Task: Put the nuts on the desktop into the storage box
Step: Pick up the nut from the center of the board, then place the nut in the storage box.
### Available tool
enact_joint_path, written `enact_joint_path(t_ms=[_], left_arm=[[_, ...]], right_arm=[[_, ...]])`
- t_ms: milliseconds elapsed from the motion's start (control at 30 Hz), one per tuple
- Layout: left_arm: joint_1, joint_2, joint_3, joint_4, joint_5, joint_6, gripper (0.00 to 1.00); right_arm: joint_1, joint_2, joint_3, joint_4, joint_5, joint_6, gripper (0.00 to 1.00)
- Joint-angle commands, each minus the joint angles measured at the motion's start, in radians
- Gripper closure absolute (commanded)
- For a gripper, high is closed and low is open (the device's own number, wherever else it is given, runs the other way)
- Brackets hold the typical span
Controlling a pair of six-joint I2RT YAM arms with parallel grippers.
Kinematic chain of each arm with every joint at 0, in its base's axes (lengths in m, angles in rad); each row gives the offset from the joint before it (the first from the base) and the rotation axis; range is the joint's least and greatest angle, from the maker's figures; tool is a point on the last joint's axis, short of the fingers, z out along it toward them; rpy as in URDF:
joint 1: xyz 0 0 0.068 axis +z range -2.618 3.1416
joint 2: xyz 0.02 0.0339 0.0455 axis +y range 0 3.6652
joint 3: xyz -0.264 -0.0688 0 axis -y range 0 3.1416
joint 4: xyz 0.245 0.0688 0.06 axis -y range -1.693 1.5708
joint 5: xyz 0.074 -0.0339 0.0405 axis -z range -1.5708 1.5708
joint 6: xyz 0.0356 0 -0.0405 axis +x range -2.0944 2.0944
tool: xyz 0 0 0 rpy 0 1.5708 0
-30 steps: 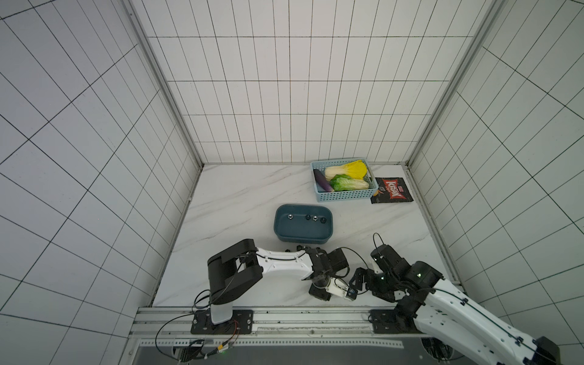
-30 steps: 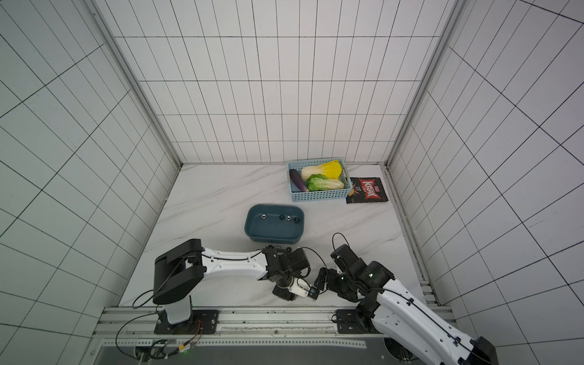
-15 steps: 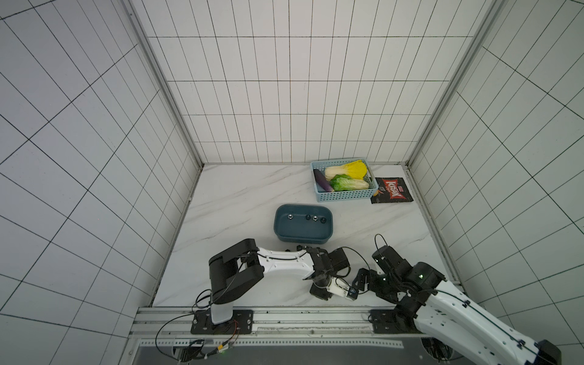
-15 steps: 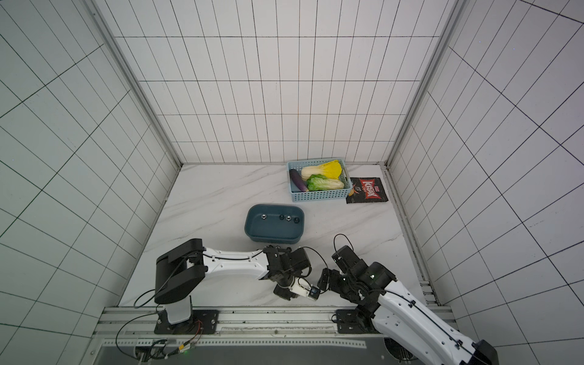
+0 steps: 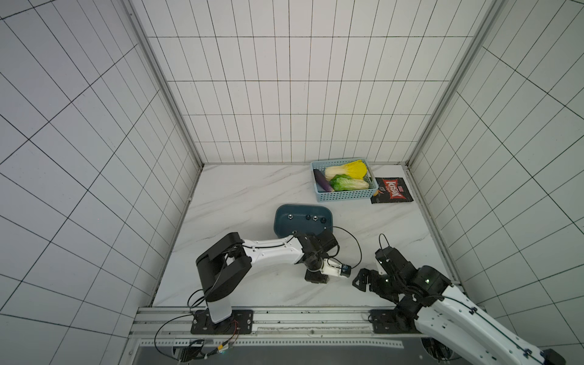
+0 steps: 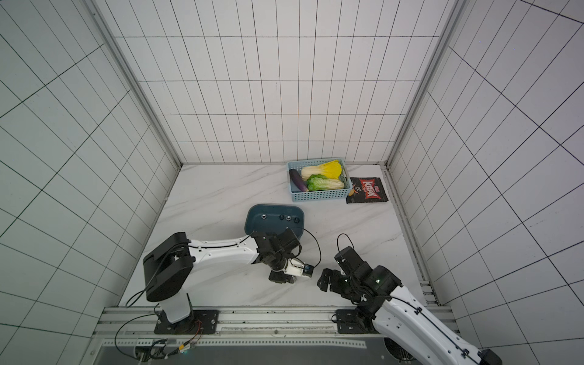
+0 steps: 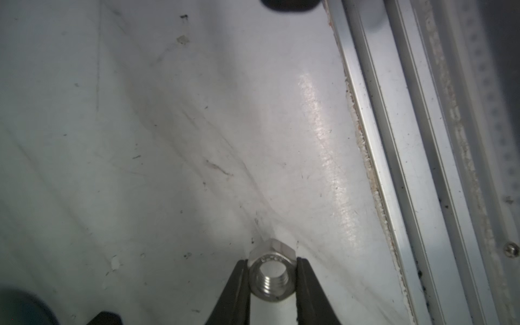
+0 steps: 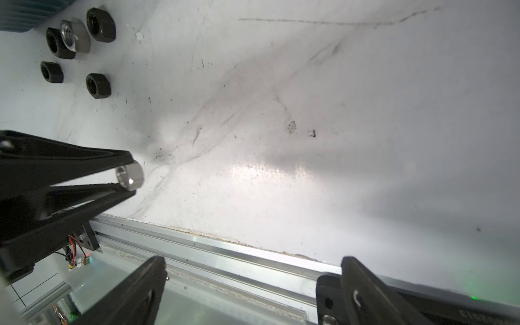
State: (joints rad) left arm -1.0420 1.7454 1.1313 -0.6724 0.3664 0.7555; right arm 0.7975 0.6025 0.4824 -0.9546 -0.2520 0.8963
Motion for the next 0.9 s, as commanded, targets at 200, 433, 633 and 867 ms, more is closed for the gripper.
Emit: enact_joint_path(t_ms=[200, 433, 633, 867], left_arm=[[0.131, -0.122, 0.102, -0.134, 0.12, -0.009, 0.8], [0.227, -0.142, 0.169, -0.174, 0.158, -0.034, 0.81], [0.304, -0.137, 0.215, -0.173, 0.134, -0.051, 0.81], [0.359, -0.093, 0.259, -0.121, 0.023, -0.076, 0.81]], right_arm=[[-0.003, 0.031, 0.138, 0.082, 0.011, -0.132, 0.0], [-0.004, 0.111, 0.279, 0.143, 0.023, -0.321, 0.01], [-0.003, 0.25, 0.449, 0.144, 0.127, -0.537, 0.0], [-0.003, 0.39, 0.596, 0.172, 0.297, -0.733, 0.0]])
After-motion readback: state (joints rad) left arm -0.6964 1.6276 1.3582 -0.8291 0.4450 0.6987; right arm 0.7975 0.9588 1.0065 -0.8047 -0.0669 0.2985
